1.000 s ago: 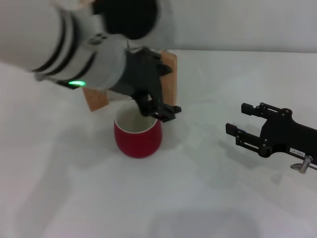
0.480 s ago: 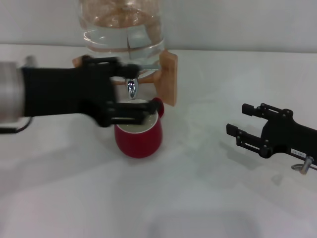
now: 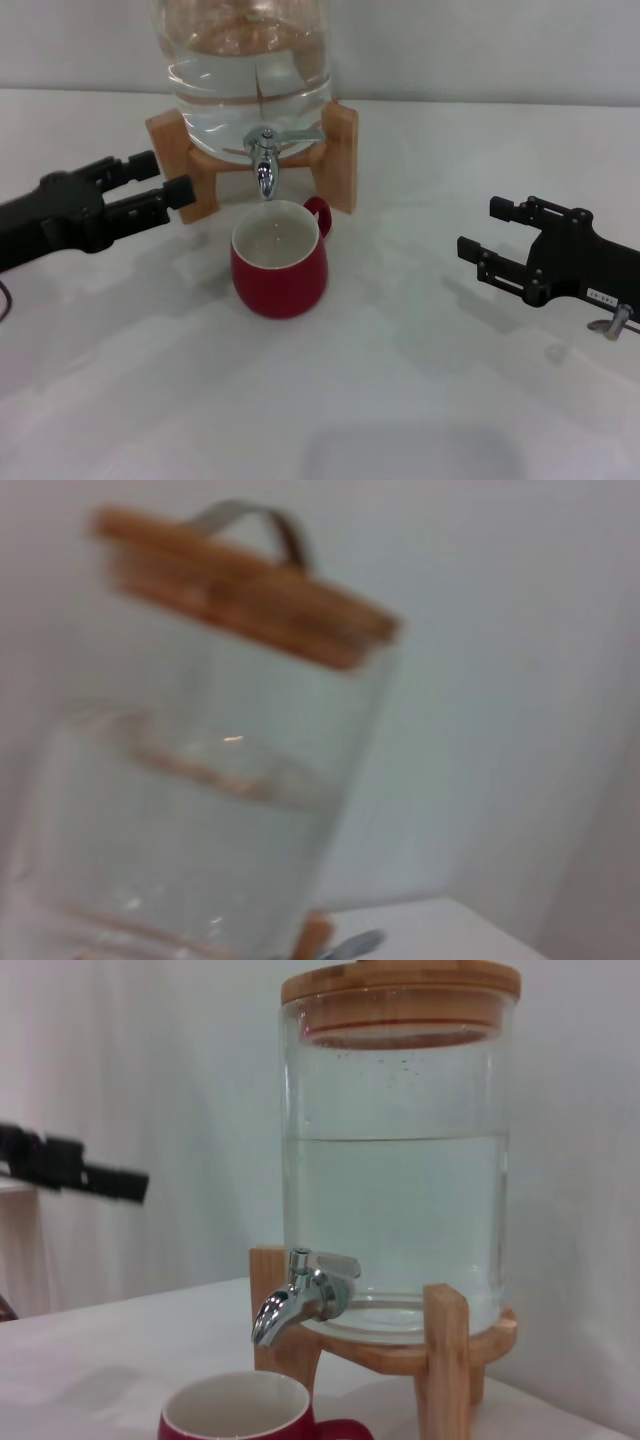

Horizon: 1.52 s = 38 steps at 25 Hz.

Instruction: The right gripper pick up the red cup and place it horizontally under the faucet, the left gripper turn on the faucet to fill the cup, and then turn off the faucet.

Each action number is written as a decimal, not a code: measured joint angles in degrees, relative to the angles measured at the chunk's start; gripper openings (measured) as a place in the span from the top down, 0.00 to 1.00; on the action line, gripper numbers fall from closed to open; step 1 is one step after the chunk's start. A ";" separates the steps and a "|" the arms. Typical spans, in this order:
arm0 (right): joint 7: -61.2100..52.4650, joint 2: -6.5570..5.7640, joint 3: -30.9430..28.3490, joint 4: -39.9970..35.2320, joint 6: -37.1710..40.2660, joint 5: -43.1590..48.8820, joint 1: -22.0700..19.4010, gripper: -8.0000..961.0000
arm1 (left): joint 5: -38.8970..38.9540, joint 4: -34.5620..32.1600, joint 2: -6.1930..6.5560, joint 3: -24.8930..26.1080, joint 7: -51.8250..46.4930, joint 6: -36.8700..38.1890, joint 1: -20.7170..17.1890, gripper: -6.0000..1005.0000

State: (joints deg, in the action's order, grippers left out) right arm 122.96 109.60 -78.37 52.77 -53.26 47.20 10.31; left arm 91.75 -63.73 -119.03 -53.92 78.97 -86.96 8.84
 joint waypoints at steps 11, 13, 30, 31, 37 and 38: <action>2.60 1.12 -0.60 -0.57 0.36 0.00 -0.15 0.34 | -0.58 25.29 0.33 11.49 14.81 2.26 6.26 0.19; 2.70 1.21 -0.86 -0.62 0.30 0.00 -0.26 0.34 | -0.43 25.34 0.15 11.51 14.96 2.39 6.12 0.19; 2.71 1.23 -0.81 -0.66 0.00 0.00 -0.38 0.34 | 0.61 24.79 0.12 11.58 15.04 0.53 5.96 0.19; 2.66 1.23 -0.81 -0.65 0.00 0.00 -0.38 0.34 | 0.61 24.79 0.12 11.59 15.05 0.48 5.96 0.19; 2.43 1.23 -0.81 -0.63 0.00 -0.02 -0.38 0.34 | 0.66 24.79 0.12 11.63 15.13 0.47 5.99 0.19; 2.41 1.23 -0.81 -0.62 0.00 -0.05 -0.38 0.34 | 0.68 24.79 0.12 11.64 15.13 0.47 5.99 0.19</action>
State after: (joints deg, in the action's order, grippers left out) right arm 125.36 110.83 -79.18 52.15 -53.26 47.15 9.93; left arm 92.43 -38.93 -118.91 -42.28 94.10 -86.49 14.83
